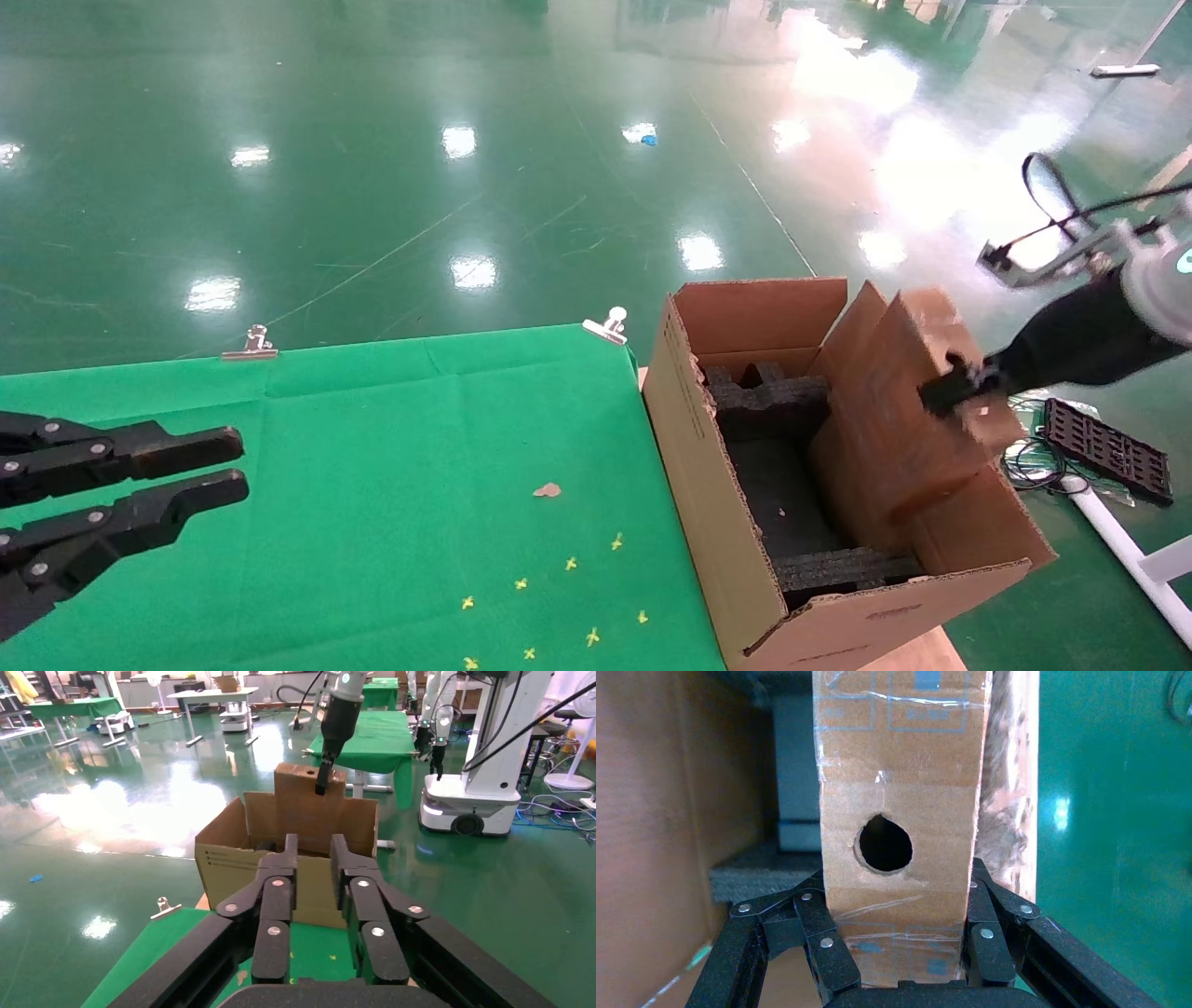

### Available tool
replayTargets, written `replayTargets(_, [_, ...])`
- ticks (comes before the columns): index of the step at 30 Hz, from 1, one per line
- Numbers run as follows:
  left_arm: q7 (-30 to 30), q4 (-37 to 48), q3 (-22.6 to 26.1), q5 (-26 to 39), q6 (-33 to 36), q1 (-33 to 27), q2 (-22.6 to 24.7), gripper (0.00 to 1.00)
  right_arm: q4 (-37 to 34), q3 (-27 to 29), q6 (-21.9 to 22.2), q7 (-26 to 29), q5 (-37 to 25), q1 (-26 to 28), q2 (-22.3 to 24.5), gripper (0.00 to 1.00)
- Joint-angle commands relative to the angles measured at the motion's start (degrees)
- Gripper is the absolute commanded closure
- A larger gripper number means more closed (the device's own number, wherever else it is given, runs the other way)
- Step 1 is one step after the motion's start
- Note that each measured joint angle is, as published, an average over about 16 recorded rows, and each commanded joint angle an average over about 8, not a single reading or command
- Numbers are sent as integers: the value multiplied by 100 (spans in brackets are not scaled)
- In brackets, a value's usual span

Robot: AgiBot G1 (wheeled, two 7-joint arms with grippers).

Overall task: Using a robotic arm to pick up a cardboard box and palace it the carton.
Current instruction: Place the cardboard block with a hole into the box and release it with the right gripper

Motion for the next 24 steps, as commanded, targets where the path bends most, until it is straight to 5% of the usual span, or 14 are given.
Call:
replayTargets(1, [0,0,1,0,0,0,0,0,-178,-44,57,17,-24,-140,-90,100])
replayTargets(24, [4,0,9,-6,-4,-2,-4,0,-1522,162,1429,-478,605,-2097,-829,100])
